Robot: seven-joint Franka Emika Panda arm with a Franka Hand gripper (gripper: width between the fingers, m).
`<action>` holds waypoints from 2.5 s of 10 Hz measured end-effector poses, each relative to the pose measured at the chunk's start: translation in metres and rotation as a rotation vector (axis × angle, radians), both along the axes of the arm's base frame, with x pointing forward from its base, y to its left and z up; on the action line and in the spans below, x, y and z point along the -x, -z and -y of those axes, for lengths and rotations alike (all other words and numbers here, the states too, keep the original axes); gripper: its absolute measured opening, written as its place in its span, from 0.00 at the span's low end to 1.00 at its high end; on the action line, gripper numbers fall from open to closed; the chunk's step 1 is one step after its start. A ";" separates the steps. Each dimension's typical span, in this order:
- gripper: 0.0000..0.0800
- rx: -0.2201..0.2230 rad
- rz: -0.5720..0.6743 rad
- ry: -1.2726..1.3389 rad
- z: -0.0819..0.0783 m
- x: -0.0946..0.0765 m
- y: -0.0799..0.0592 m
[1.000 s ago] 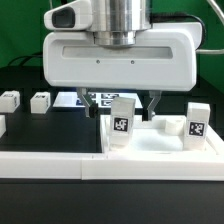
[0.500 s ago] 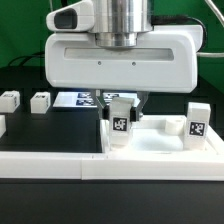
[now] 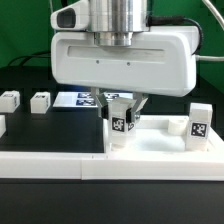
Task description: Assemble square table
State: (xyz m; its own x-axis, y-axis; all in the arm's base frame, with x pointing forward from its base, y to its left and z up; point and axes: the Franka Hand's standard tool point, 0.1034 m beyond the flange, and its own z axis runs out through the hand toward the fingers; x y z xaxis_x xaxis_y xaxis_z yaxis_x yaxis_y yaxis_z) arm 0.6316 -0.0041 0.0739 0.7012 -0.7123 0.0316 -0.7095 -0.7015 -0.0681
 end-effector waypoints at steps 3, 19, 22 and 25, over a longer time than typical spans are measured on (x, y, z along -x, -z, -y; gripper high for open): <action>0.36 -0.037 -0.027 0.424 0.004 0.003 0.001; 0.81 0.088 0.080 -0.676 -0.015 0.001 -0.010; 0.55 0.077 0.076 -0.573 -0.015 0.002 -0.008; 0.37 0.054 0.071 -0.317 -0.010 0.002 -0.007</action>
Offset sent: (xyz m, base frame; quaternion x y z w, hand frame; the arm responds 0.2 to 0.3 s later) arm 0.0106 0.0164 0.0019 0.0556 -0.0509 0.3881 0.9185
